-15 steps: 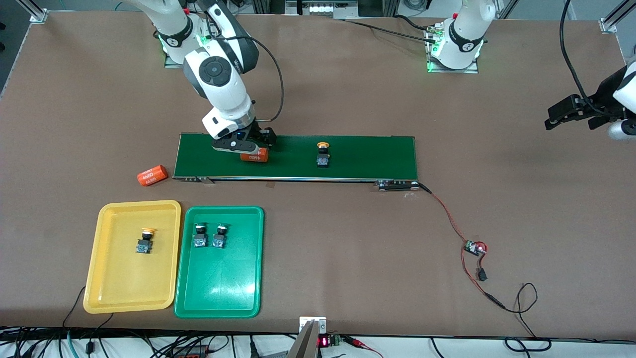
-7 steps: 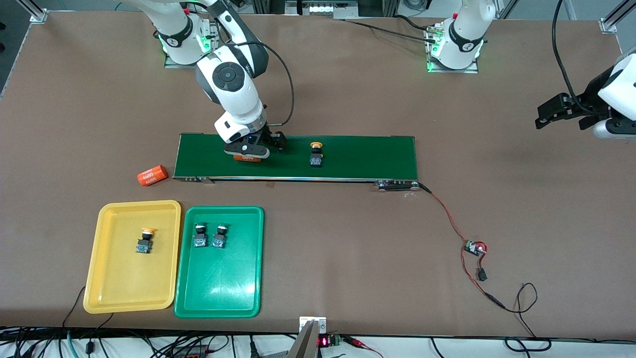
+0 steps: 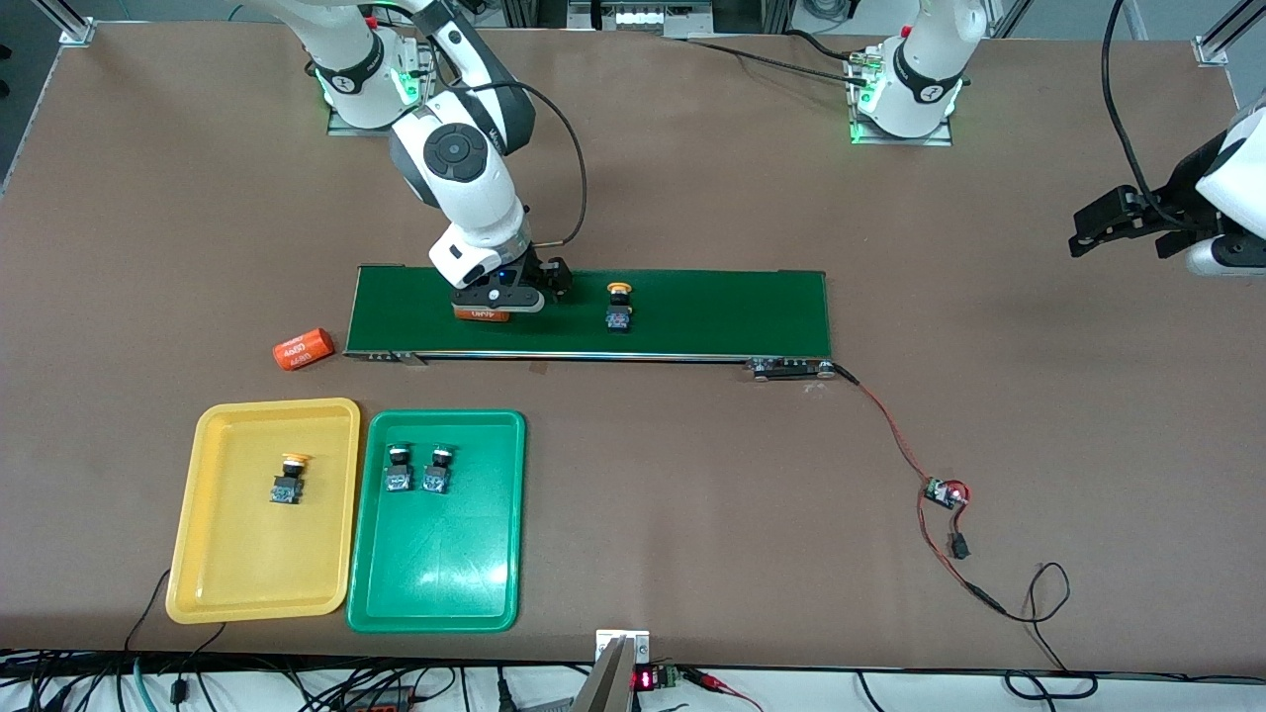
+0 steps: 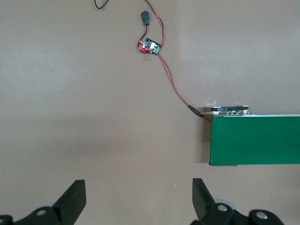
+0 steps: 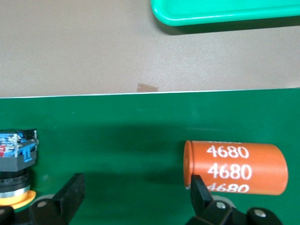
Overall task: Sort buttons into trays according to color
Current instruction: 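Lower the right gripper and grasp the orange-capped button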
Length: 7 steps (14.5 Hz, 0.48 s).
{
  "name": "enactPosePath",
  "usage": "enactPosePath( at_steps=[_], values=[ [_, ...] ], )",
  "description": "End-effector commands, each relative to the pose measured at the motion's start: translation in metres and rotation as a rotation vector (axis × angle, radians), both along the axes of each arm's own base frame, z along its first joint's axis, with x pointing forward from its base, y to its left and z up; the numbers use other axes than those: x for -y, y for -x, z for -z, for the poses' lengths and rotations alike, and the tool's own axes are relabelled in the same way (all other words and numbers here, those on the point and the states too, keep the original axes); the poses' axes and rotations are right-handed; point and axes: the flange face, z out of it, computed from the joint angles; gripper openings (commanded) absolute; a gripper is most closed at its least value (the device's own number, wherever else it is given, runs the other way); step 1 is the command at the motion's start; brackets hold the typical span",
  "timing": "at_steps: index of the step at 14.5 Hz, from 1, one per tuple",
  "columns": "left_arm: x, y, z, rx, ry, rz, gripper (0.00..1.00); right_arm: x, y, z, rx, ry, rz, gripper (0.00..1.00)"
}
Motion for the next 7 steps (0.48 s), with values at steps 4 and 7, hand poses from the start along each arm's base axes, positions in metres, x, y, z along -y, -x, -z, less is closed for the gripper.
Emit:
enactPosePath(
  at_steps=[4, 7],
  values=[
    [-0.0024, 0.0044, -0.0035, 0.004, -0.022, 0.013, 1.0, -0.006, -0.0043, -0.0029, 0.004, -0.008, 0.013, 1.0],
    [-0.0012, 0.0041, -0.0044, 0.007, -0.042, 0.018, 1.0, -0.0075, -0.0064, -0.003, 0.005, -0.009, 0.01, 1.0]
  ],
)
